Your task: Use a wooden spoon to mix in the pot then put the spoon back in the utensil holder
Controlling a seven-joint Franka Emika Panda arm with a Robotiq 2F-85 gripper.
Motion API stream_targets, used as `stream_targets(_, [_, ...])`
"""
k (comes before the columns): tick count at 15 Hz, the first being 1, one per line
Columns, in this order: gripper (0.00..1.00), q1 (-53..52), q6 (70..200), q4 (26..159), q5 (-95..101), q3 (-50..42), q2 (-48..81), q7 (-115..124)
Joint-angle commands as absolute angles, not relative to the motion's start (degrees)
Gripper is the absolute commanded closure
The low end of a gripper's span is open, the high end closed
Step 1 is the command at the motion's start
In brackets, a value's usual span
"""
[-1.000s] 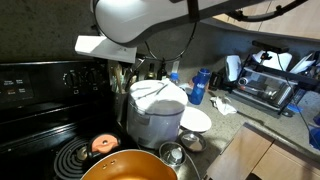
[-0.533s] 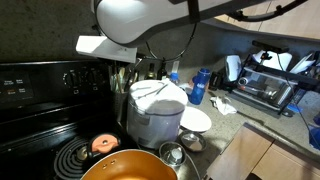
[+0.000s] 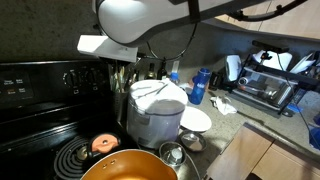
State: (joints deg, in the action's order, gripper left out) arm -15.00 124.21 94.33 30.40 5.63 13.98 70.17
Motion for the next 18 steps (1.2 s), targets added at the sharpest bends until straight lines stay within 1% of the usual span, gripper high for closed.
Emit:
stream_targets(1, [0.97, -15.3, 122.9, 93.8, 29.5, 5.3, 13.0, 69.1])
stream_targets(10, [0.97, -16.5, 116.2, 89.2, 28.1, 6.7, 12.0, 64.7])
stream_targets(18, [0.97, -17.4, 107.3, 82.0, 24.0, 8.4, 11.9, 57.7])
